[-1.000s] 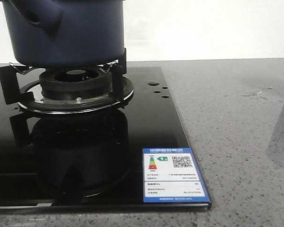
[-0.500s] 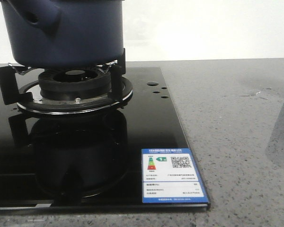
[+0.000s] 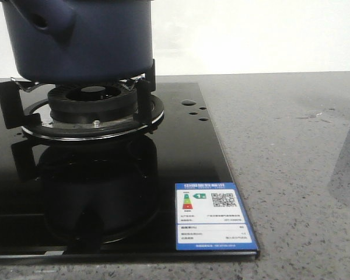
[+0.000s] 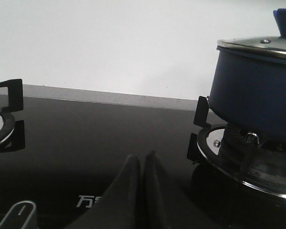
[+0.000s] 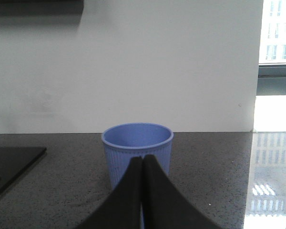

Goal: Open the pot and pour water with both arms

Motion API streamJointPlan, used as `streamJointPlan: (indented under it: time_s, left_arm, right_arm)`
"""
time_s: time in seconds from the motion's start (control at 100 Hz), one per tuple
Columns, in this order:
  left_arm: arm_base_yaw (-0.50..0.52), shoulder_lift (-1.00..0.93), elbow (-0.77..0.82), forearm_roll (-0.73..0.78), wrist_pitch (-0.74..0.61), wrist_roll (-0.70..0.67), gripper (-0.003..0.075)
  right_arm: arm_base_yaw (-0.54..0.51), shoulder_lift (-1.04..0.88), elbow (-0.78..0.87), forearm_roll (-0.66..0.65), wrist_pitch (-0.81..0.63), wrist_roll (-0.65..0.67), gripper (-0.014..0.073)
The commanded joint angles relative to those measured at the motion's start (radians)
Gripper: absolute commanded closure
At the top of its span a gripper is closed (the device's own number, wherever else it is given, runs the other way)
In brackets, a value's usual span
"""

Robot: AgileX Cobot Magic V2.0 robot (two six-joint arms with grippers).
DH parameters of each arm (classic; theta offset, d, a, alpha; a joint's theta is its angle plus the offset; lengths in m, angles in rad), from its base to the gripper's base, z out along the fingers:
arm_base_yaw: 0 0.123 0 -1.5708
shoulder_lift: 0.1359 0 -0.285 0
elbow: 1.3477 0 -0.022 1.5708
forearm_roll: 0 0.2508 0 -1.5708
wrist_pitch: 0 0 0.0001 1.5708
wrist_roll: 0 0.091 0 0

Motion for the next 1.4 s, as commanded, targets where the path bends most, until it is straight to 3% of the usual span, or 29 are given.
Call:
streamJointPlan:
  time_s: [0.0, 0.63, 0.7, 0.77, 0.87, 0.96, 1.2, 1.39]
  left_arm:
    - [0.002, -0.025, 0.013, -0.009, -0.073, -0.011, 0.0736]
    - [0.002, -0.025, 0.013, -0.009, -0.073, -0.011, 0.0736]
    - [0.002, -0.025, 0.013, -0.009, -0.073, -0.011, 0.0736]
    - [0.002, -0.025, 0.013, -0.009, -0.073, -0.011, 0.0736]
    - [0.002, -0.025, 0.013, -0.009, -0.073, -0.011, 0.0736]
    - [0.002, -0.025, 0.013, -0.009, -0.073, -0.011, 0.0736]
    - [0.002, -0.025, 0.013, -0.009, -0.073, -0.011, 0.0736]
    - [0.002, -0.025, 0.013, -0.009, -0.073, -0.011, 0.0736]
  right_arm:
    - [0.001, 0.006, -0.029, 0.001, -0.059, -0.002, 0.0661]
    - [0.001, 0.006, -0.029, 0.001, -0.037, -0.002, 0.0661]
    - [0.001, 0.010, -0.029, 0.061, -0.008, -0.013, 0.0661]
    - [0.001, 0.025, -0.029, 0.249, 0.037, -0.192, 0.0661]
    - [0.001, 0.062, -0.033, 0.532, 0.055, -0.560, 0.0661]
    - [0.001, 0.090, -0.035, 0.633, 0.067, -0.695, 0.0661]
    - [0.001, 0.070, 0.009, 0.578, 0.186, -0.707, 0.0661]
    - [0.001, -0.031, 0.087, 0.480, 0.173, -0.584, 0.0661]
